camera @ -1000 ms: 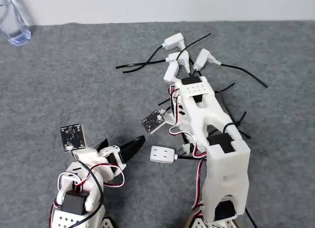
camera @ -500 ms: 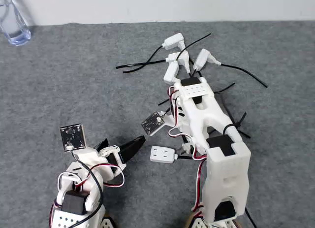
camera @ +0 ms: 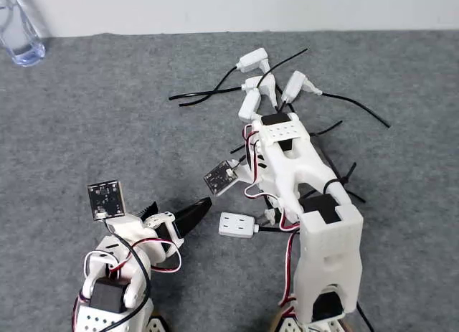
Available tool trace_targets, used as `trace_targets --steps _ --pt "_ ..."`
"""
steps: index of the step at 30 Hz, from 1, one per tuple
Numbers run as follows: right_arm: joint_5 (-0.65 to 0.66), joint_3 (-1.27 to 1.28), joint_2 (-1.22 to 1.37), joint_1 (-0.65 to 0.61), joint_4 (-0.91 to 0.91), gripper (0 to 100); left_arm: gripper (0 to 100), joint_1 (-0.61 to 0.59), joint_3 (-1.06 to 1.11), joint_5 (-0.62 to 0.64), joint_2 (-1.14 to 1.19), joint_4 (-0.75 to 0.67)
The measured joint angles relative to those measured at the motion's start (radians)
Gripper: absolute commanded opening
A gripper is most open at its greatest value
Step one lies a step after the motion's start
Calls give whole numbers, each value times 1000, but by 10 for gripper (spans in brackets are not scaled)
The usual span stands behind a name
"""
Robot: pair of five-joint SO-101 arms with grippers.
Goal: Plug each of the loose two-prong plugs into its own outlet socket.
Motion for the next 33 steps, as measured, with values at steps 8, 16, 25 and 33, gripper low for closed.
trace_targets --steps 8,16,25,33 --pt "-296 23 -155 -41 18 8 430 0 0 0 0 0" --pt "-577 23 -367 -193 161 9 430 0 0 0 0 0" --pt "-870 23 -453 -379 181 9 430 0 0 0 0 0" --pt "-922 -38 -462 -394 195 9 430 0 0 0 0 0"
